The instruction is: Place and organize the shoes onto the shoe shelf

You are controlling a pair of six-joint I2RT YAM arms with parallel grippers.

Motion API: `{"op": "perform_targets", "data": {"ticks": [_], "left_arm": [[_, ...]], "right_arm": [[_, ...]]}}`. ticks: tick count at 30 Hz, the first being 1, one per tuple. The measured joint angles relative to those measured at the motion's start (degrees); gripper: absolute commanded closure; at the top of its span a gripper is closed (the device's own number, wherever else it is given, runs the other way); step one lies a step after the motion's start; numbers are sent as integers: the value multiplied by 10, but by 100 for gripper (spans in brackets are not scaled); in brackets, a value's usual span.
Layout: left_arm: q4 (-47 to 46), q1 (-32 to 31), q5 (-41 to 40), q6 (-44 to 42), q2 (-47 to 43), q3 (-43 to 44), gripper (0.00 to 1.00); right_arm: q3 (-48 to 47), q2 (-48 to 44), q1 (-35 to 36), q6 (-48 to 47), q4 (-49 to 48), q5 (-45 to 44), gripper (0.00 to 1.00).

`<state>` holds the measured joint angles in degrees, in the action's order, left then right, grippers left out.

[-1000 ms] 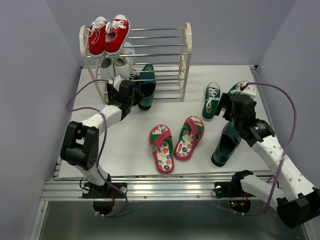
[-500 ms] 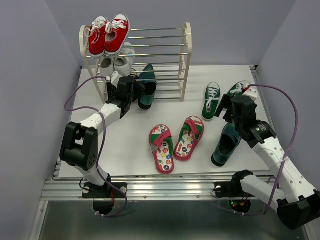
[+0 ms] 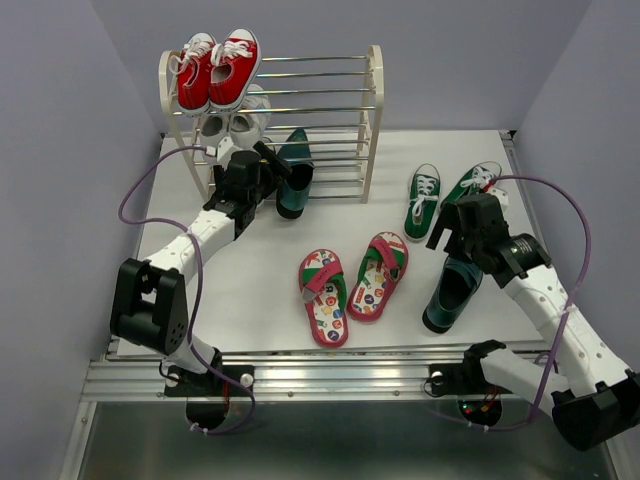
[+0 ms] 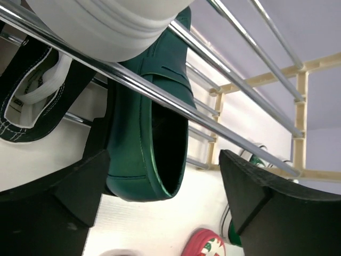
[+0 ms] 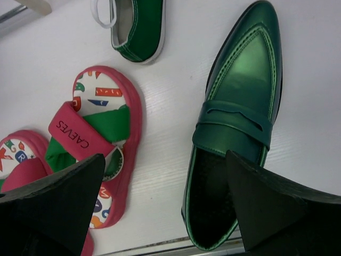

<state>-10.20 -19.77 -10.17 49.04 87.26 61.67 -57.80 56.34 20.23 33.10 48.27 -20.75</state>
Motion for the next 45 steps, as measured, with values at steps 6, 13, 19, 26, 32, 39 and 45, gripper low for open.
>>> {"op": "perform_targets", "data": {"ticks": [6, 13, 19, 26, 32, 39, 45], "left_arm": [[23, 0, 15, -28, 0, 0, 1], [38, 0, 47, -50, -36, -19, 1], [45, 0, 61, -60, -156, -97, 1], [73, 0, 61, -72, -256, -160, 1], [99, 0, 51, -79, -275, -184, 1], [106, 0, 41, -86, -275, -185, 1], [108, 0, 36, -89, -274, -185, 1]], "right_arm": [[-5, 5, 0, 24, 59, 32, 0], [-5, 35, 0, 45, 127, 77, 0], [22, 34, 0, 42, 141, 129, 0], [66, 39, 0, 36, 150, 181, 0], [84, 49, 0, 31, 150, 188, 14], [108, 52, 0, 25, 138, 190, 67], [115, 56, 0, 23, 143, 198, 99]]}}
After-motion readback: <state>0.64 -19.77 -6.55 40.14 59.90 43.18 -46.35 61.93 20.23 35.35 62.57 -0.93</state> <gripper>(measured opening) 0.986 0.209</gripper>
